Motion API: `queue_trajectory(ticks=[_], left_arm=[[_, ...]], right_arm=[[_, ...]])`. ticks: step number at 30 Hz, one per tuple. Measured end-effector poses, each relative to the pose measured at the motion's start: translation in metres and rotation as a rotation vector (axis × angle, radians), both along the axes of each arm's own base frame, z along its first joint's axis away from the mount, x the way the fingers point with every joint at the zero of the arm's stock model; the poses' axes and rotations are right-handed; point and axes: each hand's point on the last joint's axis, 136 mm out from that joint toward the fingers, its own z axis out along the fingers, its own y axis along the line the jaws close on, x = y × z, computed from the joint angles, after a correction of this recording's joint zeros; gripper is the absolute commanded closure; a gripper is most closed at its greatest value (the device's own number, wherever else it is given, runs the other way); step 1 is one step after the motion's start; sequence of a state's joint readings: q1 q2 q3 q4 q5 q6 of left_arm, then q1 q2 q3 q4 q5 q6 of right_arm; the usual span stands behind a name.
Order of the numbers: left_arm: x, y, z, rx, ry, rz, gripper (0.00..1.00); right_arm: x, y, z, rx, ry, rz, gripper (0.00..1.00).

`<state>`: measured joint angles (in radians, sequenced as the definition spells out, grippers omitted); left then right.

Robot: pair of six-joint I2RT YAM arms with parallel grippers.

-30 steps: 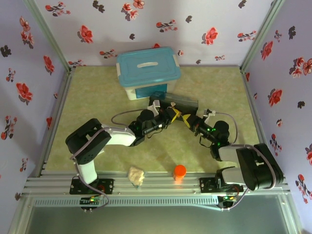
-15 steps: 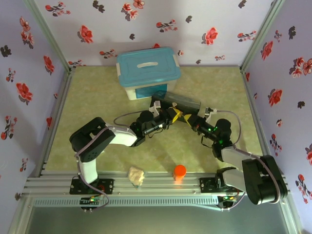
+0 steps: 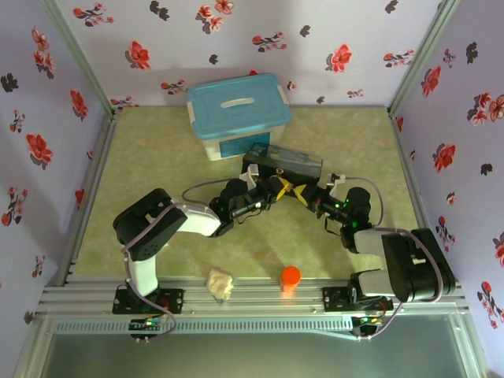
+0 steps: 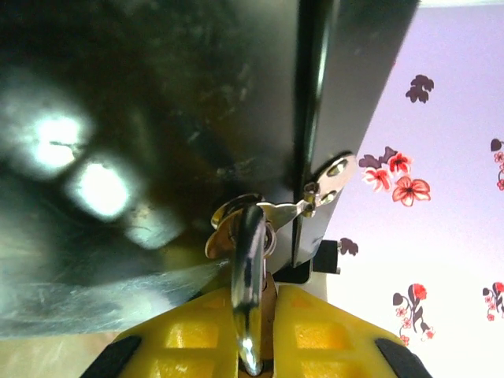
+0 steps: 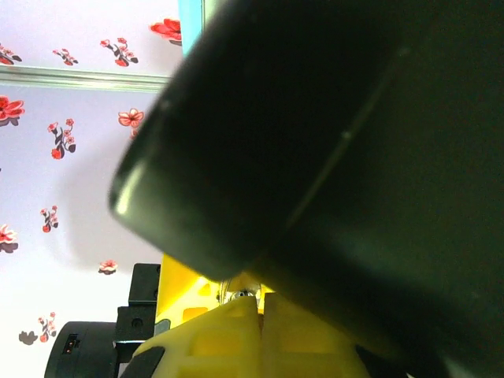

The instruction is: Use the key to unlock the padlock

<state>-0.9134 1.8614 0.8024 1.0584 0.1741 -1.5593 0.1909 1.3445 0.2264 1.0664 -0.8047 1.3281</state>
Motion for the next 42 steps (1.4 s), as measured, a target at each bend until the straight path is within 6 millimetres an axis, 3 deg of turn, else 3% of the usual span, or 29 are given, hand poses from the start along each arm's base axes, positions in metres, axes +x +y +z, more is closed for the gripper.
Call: queue_trajectory(ticks=[18,34,39,42], left_arm=[[-0.005,-0.005,-0.002,0.028,-0.036,-0.017,1.00],[0.000,-0.010,-0.014,-0.016,-0.037,0.025,1.00],[-0.005,-0.011,-0.020,0.003,-0.025,0.011,1.00],[-0.009,-0.014,-0.020,0.000,-0.025,-0.002,1.00]], right_arm=[[-0.002,0.000,-0.001,-0.025,0.057,-0.065,1.00],[0.006,-0.003,-0.014,0.114,0.260,-0.198,1.00],[0.000,-0.005,-0.017,-0.040,0.206,-0.199,0.99],[-0.004,-0.008,-0.016,-0.116,0.167,-0.197,0.90]])
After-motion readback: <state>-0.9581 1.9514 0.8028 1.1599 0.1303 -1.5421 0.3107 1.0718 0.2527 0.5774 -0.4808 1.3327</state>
